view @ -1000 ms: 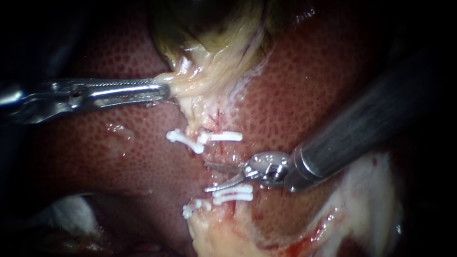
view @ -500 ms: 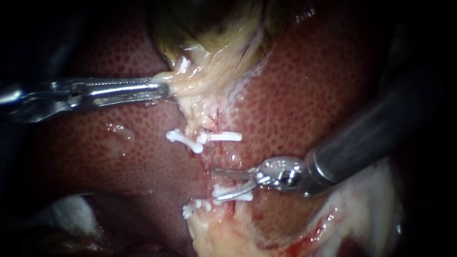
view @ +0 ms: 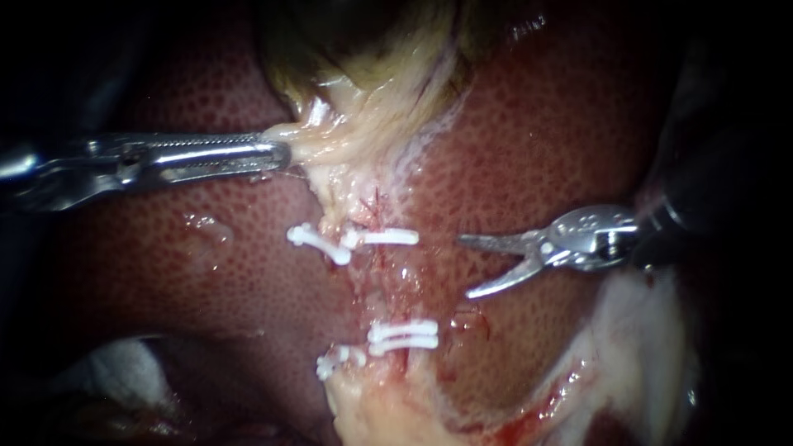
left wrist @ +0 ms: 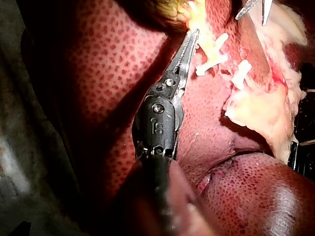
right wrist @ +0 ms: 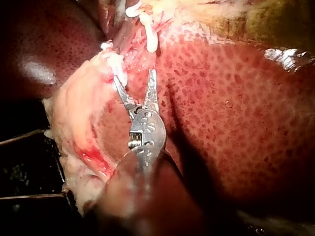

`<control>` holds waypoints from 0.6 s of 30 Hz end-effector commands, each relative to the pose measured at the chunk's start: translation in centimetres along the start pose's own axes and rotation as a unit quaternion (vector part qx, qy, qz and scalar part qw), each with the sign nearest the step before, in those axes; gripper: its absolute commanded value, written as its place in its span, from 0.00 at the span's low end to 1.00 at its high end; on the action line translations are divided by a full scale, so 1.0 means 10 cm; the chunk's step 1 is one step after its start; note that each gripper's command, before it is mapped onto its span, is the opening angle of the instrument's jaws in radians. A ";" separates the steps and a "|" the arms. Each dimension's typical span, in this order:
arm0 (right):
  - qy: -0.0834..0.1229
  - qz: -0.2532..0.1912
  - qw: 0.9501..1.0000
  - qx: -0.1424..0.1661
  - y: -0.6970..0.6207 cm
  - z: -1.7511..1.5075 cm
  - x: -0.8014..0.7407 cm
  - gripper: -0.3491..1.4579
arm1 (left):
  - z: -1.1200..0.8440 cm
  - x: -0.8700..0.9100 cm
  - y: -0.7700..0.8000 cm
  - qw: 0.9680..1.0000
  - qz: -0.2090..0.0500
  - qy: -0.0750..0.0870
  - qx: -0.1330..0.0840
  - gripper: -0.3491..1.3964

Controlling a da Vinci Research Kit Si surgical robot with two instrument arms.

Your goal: Go back from the cut right tube

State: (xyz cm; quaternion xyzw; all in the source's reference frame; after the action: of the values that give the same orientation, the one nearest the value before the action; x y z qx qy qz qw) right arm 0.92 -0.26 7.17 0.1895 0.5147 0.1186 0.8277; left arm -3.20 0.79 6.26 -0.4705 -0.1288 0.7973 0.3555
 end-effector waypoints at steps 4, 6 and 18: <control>-0.006 -0.008 1.000 -0.015 -0.001 -0.011 0.008 0.98 | 0.003 -0.002 0.000 1.000 0.000 0.000 0.001 0.00; -0.007 -0.007 1.000 -0.017 -0.002 -0.013 0.008 0.98 | 0.007 -0.004 0.000 1.000 0.001 0.000 0.002 0.00; -0.007 -0.006 1.000 -0.016 -0.004 -0.011 0.006 0.98 | 0.077 -0.042 -0.001 1.000 0.012 -0.013 -0.003 0.00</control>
State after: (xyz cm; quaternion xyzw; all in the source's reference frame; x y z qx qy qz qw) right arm 0.85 -0.25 7.06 0.1744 0.5082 0.1209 0.8347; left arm -3.78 0.61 7.01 -0.4634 -0.1300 0.8073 0.3414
